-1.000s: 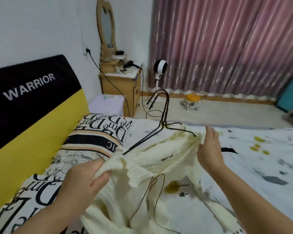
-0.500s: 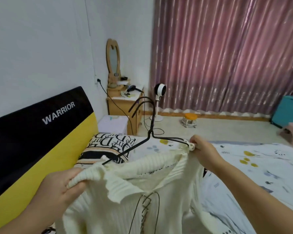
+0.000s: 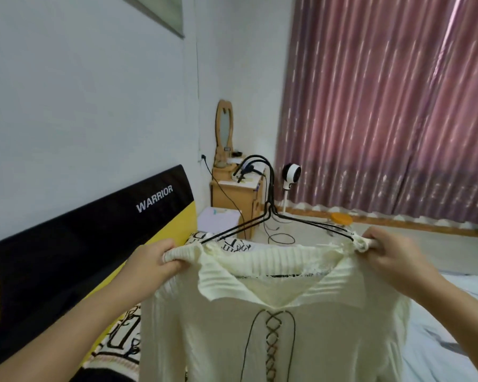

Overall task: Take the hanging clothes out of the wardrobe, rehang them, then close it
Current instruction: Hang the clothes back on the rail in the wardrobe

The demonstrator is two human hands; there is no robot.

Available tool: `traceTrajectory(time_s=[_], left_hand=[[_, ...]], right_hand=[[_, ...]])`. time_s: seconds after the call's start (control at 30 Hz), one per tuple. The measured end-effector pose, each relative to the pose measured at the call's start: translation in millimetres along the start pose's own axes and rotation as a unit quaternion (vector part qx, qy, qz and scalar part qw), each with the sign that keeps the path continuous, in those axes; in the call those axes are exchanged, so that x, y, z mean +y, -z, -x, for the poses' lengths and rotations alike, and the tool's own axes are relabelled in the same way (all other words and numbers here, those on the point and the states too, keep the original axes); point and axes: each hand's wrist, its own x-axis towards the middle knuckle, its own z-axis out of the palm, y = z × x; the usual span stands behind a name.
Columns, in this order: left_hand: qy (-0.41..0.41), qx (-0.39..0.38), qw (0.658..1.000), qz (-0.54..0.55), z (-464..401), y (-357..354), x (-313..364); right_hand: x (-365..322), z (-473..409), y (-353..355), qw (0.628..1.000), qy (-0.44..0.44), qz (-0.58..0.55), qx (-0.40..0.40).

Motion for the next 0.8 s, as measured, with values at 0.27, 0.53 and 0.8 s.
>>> traceTrajectory(time_s=[0.27, 0.53, 0.8], left_hand=[[0.028, 0.1, 0.995, 0.009, 58.4, 8.3, 73.2], [0.111, 0.204, 0.973, -0.015, 158.9, 7.3, 115.4], [0.187, 0.258, 0.946, -0.054, 277.6, 41.7, 132.6]], right_hand=[[16.7, 38.0, 55.9, 0.994, 0.105, 0.012, 0.041], [21.8, 85.3, 94.8, 0.964, 0.207, -0.073, -0.151], [-3.3, 127.7, 95.2, 0.796, 0.293, -0.283, -0.448]])
